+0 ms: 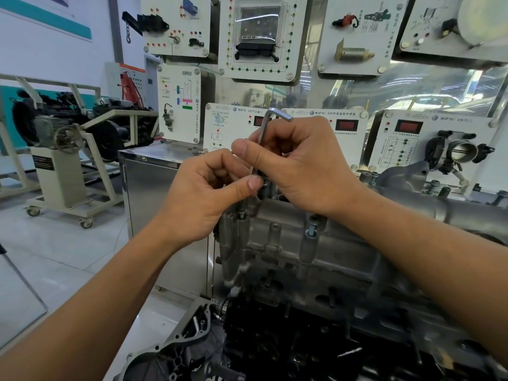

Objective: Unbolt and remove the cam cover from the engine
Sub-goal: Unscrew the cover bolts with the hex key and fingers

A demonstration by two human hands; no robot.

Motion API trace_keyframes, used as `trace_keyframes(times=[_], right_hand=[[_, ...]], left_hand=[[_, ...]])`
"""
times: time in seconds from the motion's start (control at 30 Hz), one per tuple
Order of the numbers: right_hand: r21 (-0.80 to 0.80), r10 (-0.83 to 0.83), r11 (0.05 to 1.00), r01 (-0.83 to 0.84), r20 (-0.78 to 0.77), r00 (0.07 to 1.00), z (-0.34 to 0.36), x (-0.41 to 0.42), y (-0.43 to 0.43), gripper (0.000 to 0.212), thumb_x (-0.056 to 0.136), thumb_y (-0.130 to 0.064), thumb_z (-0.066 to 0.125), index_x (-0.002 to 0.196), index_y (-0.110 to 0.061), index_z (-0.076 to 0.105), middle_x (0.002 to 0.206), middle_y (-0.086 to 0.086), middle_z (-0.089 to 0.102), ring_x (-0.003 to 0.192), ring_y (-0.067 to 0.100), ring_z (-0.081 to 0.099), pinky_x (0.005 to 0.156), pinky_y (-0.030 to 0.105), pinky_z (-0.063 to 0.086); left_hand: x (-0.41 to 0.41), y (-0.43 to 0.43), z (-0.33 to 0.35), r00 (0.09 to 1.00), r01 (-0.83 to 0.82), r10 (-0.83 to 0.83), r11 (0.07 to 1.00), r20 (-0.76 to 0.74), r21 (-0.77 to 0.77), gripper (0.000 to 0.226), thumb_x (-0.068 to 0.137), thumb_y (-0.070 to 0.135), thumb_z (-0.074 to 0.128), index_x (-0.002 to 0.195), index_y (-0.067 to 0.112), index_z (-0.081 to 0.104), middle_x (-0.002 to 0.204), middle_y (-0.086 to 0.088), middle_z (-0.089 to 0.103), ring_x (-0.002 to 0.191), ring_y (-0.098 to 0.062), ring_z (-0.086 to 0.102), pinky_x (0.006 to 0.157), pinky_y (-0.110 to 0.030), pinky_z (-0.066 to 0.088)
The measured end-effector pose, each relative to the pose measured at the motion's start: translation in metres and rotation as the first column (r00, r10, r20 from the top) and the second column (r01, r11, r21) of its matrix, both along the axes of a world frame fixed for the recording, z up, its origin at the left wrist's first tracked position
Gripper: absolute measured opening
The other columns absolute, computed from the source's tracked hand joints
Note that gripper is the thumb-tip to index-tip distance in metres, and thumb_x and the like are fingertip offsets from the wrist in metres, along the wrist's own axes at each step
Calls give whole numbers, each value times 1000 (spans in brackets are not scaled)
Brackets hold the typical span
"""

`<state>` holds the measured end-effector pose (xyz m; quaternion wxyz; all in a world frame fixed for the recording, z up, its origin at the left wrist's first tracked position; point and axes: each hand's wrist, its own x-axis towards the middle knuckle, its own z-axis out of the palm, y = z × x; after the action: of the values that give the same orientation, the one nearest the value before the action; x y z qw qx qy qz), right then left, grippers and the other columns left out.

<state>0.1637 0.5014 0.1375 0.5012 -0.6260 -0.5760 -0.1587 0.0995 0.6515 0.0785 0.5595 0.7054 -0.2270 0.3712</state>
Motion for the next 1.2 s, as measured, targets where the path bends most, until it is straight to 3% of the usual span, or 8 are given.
trace_keyframes(times=[0.07, 0.23, 0.43, 0.53, 0.77, 0.97, 1.13, 1.2], right_hand=[[9, -13, 1000, 13, -1, 1000, 0, 0, 0, 24, 87, -22, 76, 70, -5, 71, 56, 15, 60, 50, 13, 47, 48, 26, 38], [44, -47, 998, 48, -15, 999, 0, 0, 1, 33, 83, -24, 80, 57, -27, 59, 48, -14, 48, 46, 2, 40, 47, 16, 32], [36, -11, 999, 9, 47, 999, -1, 2, 0, 36, 88, -18, 75, 59, 2, 64, 48, 11, 48, 47, 11, 36, 47, 19, 31], [-12, 42, 999, -41, 74, 996, 0, 2, -1, 36, 94, -15, 67, 65, 6, 68, 46, -4, 53, 43, 4, 42, 47, 14, 33], [-119, 78, 990, -70, 62, 995, 1, 3, 1, 38, 103, -15, 53, 83, 14, 66, 64, 22, 64, 56, 37, 61, 57, 50, 48], [-168, 59, 984, -52, 37, 998, 1, 1, -1, 33, 104, -14, 47, 97, 10, 67, 67, 25, 63, 61, 36, 62, 62, 47, 50], [-91, 25, 996, -18, 78, 997, 1, -1, 0, 30, 98, -20, 61, 81, 1, 74, 59, 6, 63, 52, 9, 52, 51, 22, 40], [-55, 1, 998, 3, 67, 998, 2, -1, 1, 24, 94, -20, 68, 79, -3, 75, 61, 10, 65, 52, 16, 52, 50, 24, 41]], left_hand=[[0, -1, 0, 1000, -2, 2, 1000, 1, -13, 15, 78, 14, 70, 83, 2, 62, 79, -20, 62, 73, -31, 55, 70, -27, 52], [0, -2, -2, 1000, -7, 8, 999, 0, -47, 19, 75, 17, 72, 81, 3, 61, 75, -9, 63, 72, -23, 57, 69, -21, 53], [0, 1, -3, 999, 36, -36, 998, -1, -57, 17, 80, 21, 79, 82, 13, 65, 72, 5, 69, 68, -10, 64, 67, -20, 54], [-1, 5, -3, 996, 74, -77, 995, -45, -59, 8, 91, 18, 65, 91, 10, 67, 75, -2, 71, 74, -18, 67, 71, -28, 56], [-2, 10, -2, 992, 98, -103, 993, -76, -65, 30, 88, 32, 66, 100, 6, 73, 92, -21, 71, 94, -35, 68, 89, -41, 54], [1, 11, -6, 993, 95, -100, 993, -61, -75, 19, 87, 26, 66, 97, 15, 77, 91, -16, 74, 90, -30, 71, 84, -37, 57], [2, 9, -5, 993, 104, -109, 991, -55, -79, 31, 84, 34, 76, 90, 5, 66, 80, -5, 72, 75, -19, 69, 71, -28, 58], [4, 8, -5, 995, 86, -89, 993, -38, -82, 32, 82, 26, 72, 87, -3, 59, 77, -11, 68, 72, -19, 66, 70, -26, 57]])
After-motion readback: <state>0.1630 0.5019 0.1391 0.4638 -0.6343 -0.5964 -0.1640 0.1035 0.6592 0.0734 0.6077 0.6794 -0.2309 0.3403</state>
